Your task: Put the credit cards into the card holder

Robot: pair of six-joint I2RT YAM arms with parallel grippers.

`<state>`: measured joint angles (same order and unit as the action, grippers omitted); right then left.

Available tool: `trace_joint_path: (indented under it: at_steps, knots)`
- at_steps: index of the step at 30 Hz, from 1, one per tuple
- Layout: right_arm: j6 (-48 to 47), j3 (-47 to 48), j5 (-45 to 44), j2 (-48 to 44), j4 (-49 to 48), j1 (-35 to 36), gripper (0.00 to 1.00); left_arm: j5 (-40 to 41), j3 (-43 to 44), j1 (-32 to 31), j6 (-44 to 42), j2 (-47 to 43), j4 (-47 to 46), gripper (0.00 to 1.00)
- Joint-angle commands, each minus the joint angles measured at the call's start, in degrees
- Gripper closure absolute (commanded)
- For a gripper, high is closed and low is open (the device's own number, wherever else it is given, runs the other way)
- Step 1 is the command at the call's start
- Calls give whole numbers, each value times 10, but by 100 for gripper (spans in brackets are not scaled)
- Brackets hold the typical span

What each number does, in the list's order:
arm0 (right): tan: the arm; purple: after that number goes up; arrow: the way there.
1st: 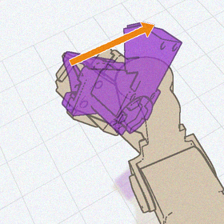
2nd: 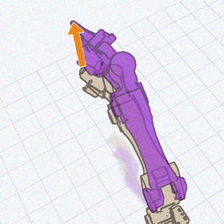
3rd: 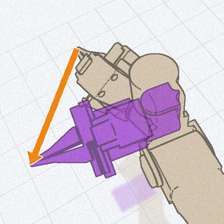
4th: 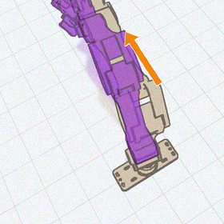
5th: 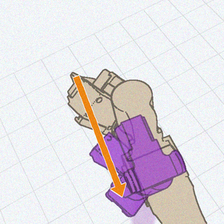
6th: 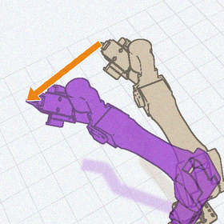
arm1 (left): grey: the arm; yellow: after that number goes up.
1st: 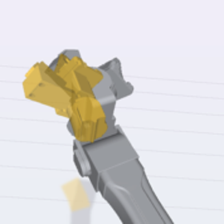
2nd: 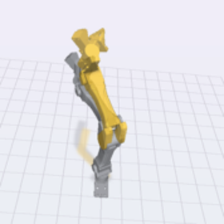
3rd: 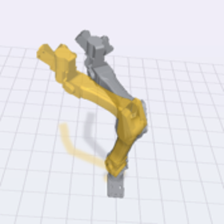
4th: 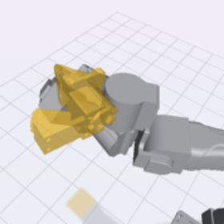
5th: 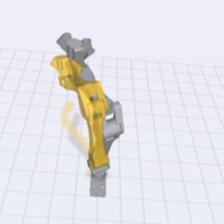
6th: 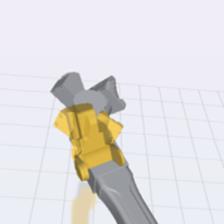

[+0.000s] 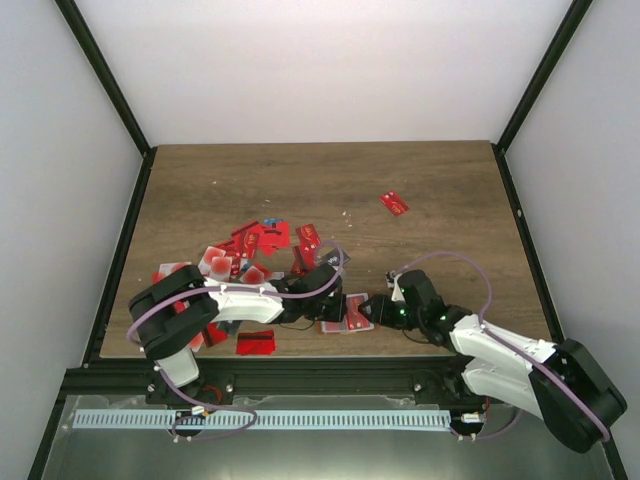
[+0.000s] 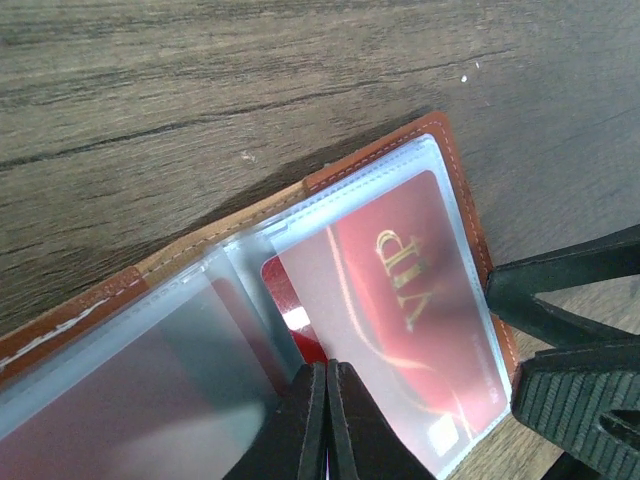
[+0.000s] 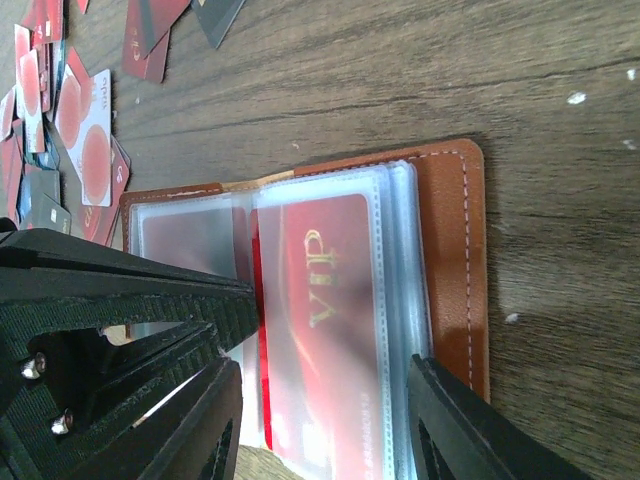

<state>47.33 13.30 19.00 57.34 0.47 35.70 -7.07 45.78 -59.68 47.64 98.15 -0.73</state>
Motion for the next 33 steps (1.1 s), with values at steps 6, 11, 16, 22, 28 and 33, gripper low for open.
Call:
trace_joint_path:
  at_steps: [6, 11, 16, 22, 28, 33]
  knots:
    - [-8, 0, 14, 18, -23, -1, 52, -10, 14, -5, -9, 36, -12, 96]
    - [-5, 0, 23, 18, -30, -2, 53, -10, 14, -6, -8, 40, -16, 96]
    - [-7, 3, 39, 15, -31, -1, 53, -7, 15, -6, -7, 41, -17, 96]
    - [-5, 9, 56, 14, -35, 6, 54, 4, 16, -6, -6, 32, -14, 96]
    - [1, 28, 54, 21, -34, 33, 54, 10, 20, -7, -6, 24, -7, 96]
    - [9, 44, 40, 35, -28, 54, 54, 32, 27, -6, -14, -7, 19, 96]
